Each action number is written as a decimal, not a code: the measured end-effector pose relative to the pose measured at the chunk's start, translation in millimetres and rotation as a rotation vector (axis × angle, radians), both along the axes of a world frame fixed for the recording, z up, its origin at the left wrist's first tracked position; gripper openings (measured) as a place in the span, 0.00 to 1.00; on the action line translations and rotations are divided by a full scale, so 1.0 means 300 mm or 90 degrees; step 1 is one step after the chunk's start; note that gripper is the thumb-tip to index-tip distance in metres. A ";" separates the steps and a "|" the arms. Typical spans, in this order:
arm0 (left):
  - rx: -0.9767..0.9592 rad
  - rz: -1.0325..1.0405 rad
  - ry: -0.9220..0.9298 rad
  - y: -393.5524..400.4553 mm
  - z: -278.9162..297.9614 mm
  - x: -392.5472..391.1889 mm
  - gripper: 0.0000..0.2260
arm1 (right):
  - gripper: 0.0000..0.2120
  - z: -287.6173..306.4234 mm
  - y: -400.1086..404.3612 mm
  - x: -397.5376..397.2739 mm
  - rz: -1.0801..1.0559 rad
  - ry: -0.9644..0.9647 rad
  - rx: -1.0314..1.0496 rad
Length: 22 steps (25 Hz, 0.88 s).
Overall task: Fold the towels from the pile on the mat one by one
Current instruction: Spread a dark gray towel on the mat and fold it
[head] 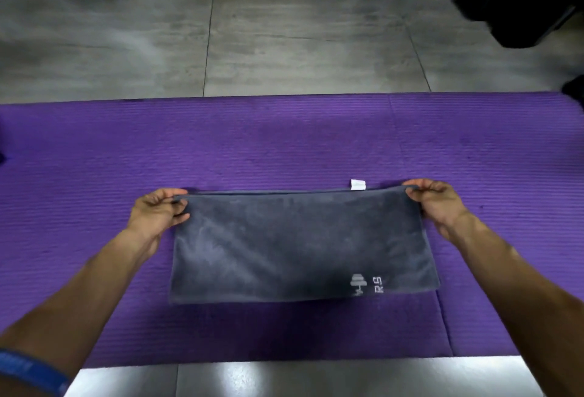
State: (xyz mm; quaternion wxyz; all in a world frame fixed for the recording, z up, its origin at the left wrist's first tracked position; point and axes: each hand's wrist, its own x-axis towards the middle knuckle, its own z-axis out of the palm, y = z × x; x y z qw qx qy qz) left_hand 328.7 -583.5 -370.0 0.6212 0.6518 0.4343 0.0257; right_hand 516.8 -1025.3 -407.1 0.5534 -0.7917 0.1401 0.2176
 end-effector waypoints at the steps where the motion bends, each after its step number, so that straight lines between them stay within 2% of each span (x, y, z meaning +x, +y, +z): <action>1: 0.015 0.009 -0.010 0.009 -0.007 0.017 0.13 | 0.13 0.001 0.010 0.015 -0.014 -0.016 -0.001; 4: 0.075 0.011 0.000 0.025 -0.042 0.049 0.11 | 0.09 0.022 0.051 0.032 -0.034 -0.084 -0.063; 5: 0.187 -0.022 0.041 0.024 -0.063 0.043 0.08 | 0.06 0.030 0.064 0.015 -0.037 -0.146 -0.128; 6: 0.347 -0.076 0.079 0.010 -0.083 0.028 0.08 | 0.07 0.030 0.078 -0.015 -0.026 -0.242 -0.198; 8: 0.612 -0.276 0.067 -0.065 -0.130 -0.041 0.16 | 0.15 0.009 0.121 -0.141 0.082 -0.422 -0.320; 9: 0.641 -0.382 0.036 -0.126 -0.160 -0.099 0.20 | 0.18 -0.013 0.147 -0.225 0.157 -0.459 -0.361; 11: 0.657 -0.502 0.029 -0.232 -0.219 -0.242 0.24 | 0.23 -0.077 0.178 -0.353 0.260 -0.437 -0.465; 13: 0.704 -0.499 0.093 -0.270 -0.262 -0.379 0.25 | 0.26 -0.127 0.164 -0.401 0.280 -0.392 -0.553; 15: 0.737 -0.469 0.160 -0.270 -0.256 -0.403 0.26 | 0.29 -0.145 0.136 -0.378 0.276 -0.351 -0.599; 22: 0.745 -0.468 0.189 -0.192 -0.258 -0.113 0.30 | 0.33 -0.146 0.146 -0.353 0.315 -0.304 -0.672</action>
